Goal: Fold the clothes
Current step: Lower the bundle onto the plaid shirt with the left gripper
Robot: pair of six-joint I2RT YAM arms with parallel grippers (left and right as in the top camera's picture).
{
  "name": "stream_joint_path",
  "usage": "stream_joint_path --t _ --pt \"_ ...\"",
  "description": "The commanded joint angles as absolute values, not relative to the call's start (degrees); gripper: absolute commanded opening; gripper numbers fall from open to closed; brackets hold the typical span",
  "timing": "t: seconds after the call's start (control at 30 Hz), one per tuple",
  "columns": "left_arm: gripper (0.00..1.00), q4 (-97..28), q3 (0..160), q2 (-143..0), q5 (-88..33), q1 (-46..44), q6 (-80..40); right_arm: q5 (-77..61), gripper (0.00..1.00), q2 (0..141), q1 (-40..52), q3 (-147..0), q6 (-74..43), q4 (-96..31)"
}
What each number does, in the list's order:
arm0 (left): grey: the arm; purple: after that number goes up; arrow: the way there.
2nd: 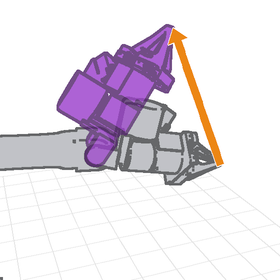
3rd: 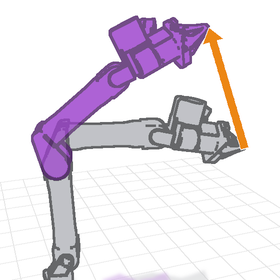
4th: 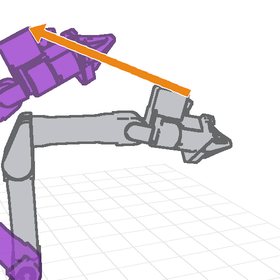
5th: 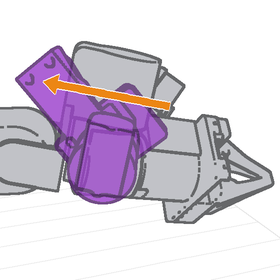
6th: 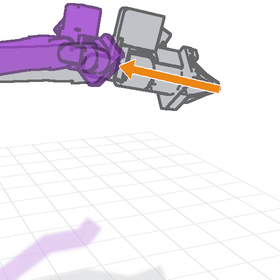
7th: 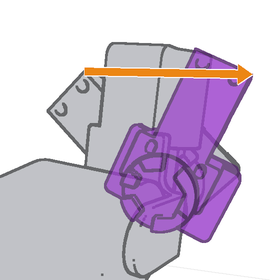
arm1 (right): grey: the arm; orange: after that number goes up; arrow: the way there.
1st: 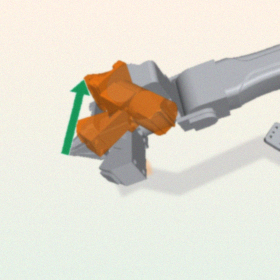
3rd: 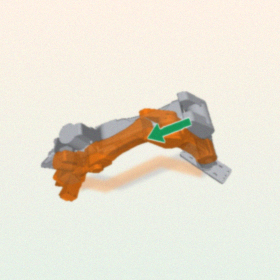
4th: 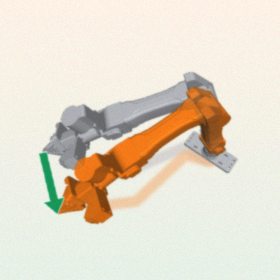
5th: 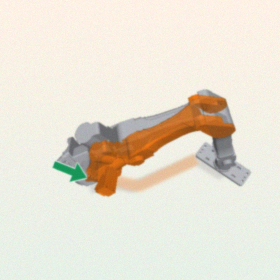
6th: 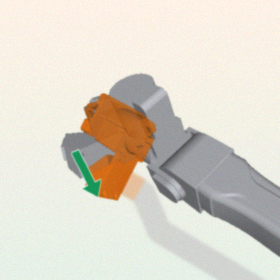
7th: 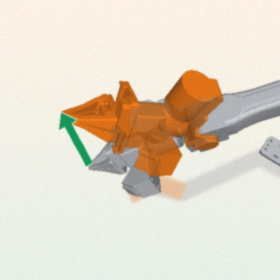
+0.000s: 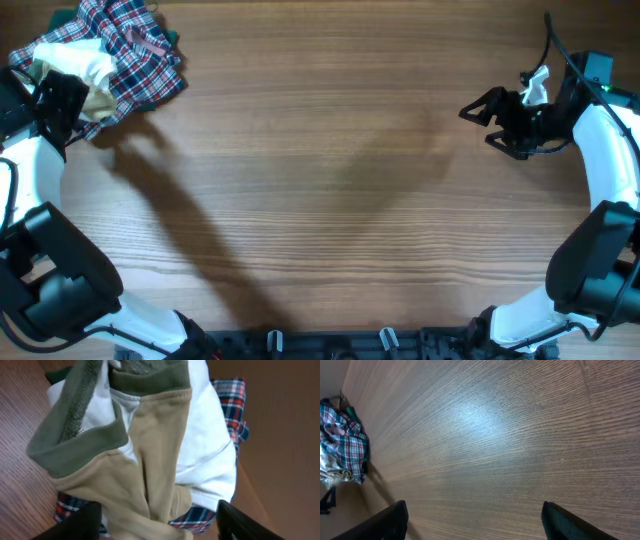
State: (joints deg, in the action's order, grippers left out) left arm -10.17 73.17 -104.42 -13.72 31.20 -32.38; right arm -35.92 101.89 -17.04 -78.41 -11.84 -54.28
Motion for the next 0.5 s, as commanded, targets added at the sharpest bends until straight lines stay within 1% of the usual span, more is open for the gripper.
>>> stream_joint_path --t 0.0,0.13,0.2,0.33,0.43,0.47 --pt "0.81 -12.4 73.0 -104.9 -15.6 31.5 -33.3 -35.4 0.86 100.4 -16.9 -79.2 -10.6 -54.5" --pt "0.81 -12.8 73.0 -105.7 -15.6 31.5 -33.6 -35.4 0.86 100.4 -16.9 -79.2 -10.5 -54.5" --pt "0.81 -13.0 73.0 -106.2 -15.4 31.5 -36.0 -35.4 0.86 100.4 -16.9 -79.2 -10.5 -54.5" --pt "0.8 -11.3 73.0 -107.7 -15.4 31.5 -36.7 -35.4 0.86 100.4 -16.9 -79.2 -10.5 -54.7" --pt "0.75 -9.8 73.0 -108.9 -15.2 31.5 -36.7 -35.4 0.86 100.4 -16.9 -79.2 -10.5 -54.9" --pt "0.72 -9.5 73.0 -108.9 -15.2 31.5 -36.7 -35.4 0.86 100.4 -16.9 -79.2 -10.5 -54.9"
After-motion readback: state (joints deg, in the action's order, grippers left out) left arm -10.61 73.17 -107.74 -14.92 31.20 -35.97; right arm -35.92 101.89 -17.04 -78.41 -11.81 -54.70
